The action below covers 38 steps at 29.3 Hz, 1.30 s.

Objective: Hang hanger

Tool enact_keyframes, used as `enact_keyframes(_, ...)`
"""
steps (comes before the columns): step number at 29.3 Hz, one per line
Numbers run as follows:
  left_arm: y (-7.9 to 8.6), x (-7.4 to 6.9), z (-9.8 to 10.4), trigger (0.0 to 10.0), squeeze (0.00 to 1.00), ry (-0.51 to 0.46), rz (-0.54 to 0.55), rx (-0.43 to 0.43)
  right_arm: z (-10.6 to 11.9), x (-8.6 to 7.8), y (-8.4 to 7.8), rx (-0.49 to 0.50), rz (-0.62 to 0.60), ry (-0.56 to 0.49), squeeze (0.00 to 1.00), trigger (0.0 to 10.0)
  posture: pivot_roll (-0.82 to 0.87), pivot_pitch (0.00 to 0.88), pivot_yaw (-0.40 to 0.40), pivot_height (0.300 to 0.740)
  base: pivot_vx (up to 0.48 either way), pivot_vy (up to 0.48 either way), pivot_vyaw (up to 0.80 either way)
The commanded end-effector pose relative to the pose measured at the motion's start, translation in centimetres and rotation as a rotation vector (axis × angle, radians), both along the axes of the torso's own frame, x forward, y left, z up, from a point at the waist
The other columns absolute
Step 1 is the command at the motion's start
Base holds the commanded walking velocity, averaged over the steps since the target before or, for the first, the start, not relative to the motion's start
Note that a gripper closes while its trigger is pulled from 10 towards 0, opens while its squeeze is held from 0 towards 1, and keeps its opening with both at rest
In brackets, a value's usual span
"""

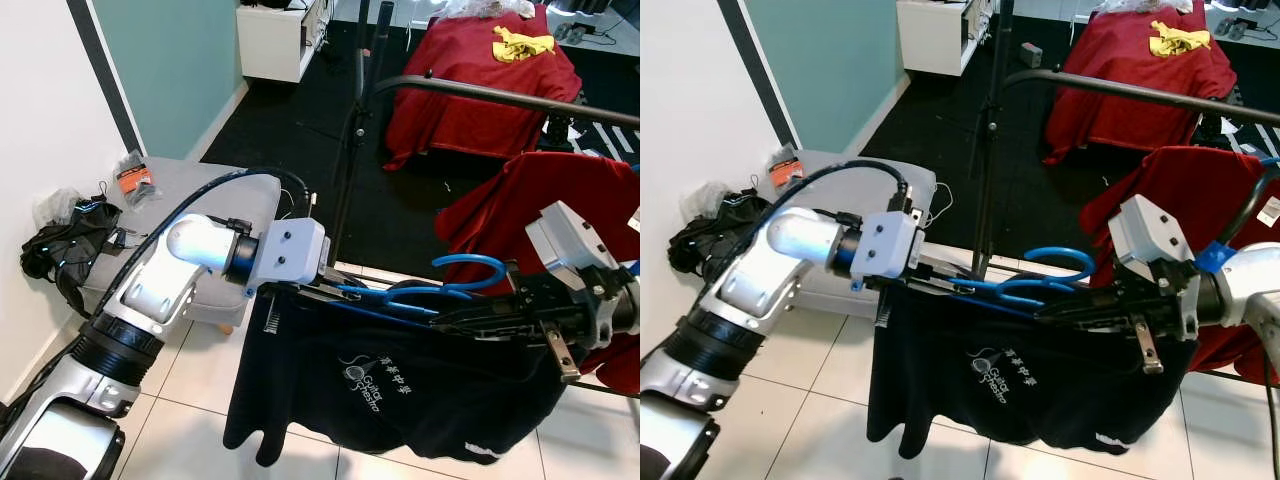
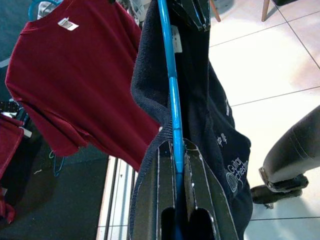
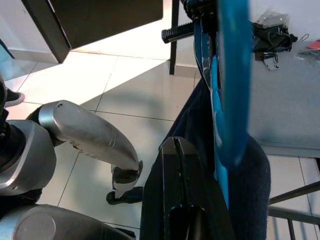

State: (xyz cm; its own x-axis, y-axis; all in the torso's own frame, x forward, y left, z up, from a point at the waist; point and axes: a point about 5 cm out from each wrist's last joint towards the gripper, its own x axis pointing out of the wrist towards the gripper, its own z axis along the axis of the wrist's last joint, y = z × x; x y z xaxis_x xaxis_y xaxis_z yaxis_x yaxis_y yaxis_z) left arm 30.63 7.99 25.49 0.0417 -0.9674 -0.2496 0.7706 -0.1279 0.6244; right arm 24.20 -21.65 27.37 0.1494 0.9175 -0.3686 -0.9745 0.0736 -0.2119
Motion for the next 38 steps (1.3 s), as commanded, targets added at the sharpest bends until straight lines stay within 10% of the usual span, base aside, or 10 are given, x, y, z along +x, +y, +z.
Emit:
enact_keyframes(1, -0.8, -0.4, 0.5, 1.2, 0.0, -0.03, -0.049, -0.025, 0.2, 0.0, 0.5, 0.021, 0.012, -0.015, 0.0, 0.0, 0.0, 0.146, -0.004, 0.74, 0.0, 0.0, 0.0)
enact_keyframes(15, -0.1, 0.1, 0.7, 1.0, 0.0, -0.042, -0.013, -0.031, 0.9, -0.5, -0.8, 0.091, -0.048, -0.011, 0.0, 0.4, 0.0, 0.146, -0.008, 0.74, 0.0, 0.0, 0.0)
enact_keyframes(16, 0.2, 0.3, 0.8, 0.9, 0.0, -0.05, 0.004, -0.029, 1.3, -0.8, -1.7, 0.093, -0.069, -0.005, 0.8, 10.0, 0.0, 0.148, -0.008, 0.74, 0.0, 0.0, 0.0)
enact_keyframes(18, 0.5, 0.5, 0.9, 0.9, 0.0, -0.055, 0.015, -0.028, 1.6, -1.1, -2.2, 0.094, -0.081, -0.002, 0.8, 10.0, 0.0, 0.148, -0.008, 0.74, 0.0, 0.0, 0.0)
enact_keyframes(19, 0.7, 0.6, 1.0, 0.9, 0.0, -0.057, 0.024, -0.029, 2.1, -1.3, -2.7, 0.106, -0.094, -0.007, 1.0, 10.0, 0.0, 0.148, -0.007, 0.74, 0.0, 0.0, 0.0)
enact_keyframes(38, 0.7, 0.7, 1.2, 0.5, 0.0, -0.065, 0.02, -0.029, 2.6, -2.8, -4.2, 0.03, -0.136, -0.008, 1.0, 10.0, -0.01, 0.148, 0.0, 0.74, 0.0, 0.0, 0.0)
